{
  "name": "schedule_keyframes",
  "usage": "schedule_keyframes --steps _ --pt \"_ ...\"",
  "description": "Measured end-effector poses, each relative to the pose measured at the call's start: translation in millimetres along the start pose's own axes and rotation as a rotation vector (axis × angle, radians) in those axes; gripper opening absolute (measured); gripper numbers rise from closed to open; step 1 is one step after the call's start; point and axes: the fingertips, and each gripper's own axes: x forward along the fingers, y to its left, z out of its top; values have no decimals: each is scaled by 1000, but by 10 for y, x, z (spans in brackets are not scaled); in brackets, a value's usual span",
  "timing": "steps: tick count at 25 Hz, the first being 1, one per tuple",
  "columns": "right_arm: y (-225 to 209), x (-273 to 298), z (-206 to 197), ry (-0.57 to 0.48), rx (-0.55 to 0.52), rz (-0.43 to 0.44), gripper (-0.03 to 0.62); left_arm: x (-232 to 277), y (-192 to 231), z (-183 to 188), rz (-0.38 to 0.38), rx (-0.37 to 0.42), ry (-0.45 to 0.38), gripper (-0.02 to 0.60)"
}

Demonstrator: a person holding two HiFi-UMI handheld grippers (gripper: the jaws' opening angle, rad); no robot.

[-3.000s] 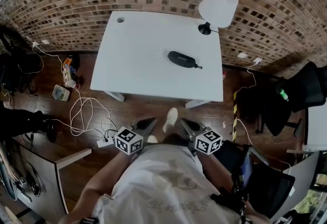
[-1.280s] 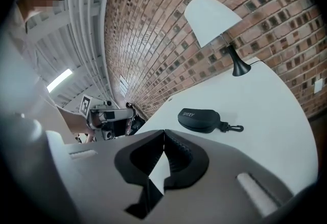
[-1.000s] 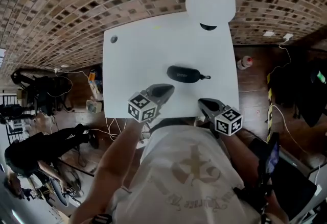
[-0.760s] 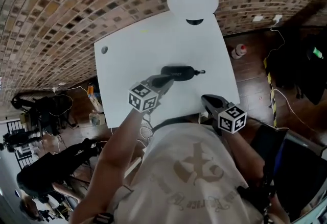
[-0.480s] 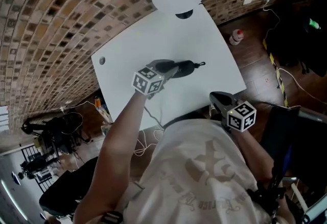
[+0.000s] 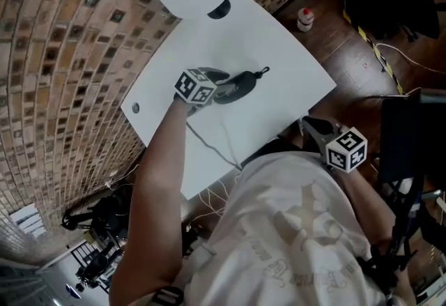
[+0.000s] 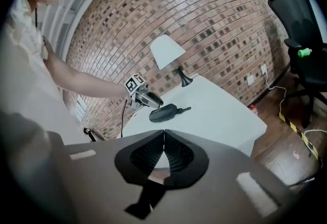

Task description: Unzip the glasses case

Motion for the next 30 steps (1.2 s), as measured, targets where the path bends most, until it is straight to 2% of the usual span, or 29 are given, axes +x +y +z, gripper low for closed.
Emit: schedule_keyframes --steps 2,7,12,19,22,23,25,30 --pt "-20 -25 -28 -10 12 -18 9 30 2 -17 -44 14 35 184" --pt "-57 -34 -10 -20 32 -42 9 61 86 -19 -82 29 85 252" --pt "-33 13 -33 -4 40 -37 9 154 -52 -109 -166 39 147 306" --pt "-36 108 -30 15 41 -16 9 332 -220 -189 -199 100 226 387" --pt "-63 90 -24 13 52 -17 9 344 -356 -158 -201 145 244 386" --pt "-78 81 -24 12 59 -19 9 345 -403 -152 -201 163 249 367" --pt "-109 70 -24 8 72 -22 9 350 -470 -163 -191 188 258 290" --pt "-105 66 -31 8 73 -13 9 360 -506 -159 -119 156 239 288"
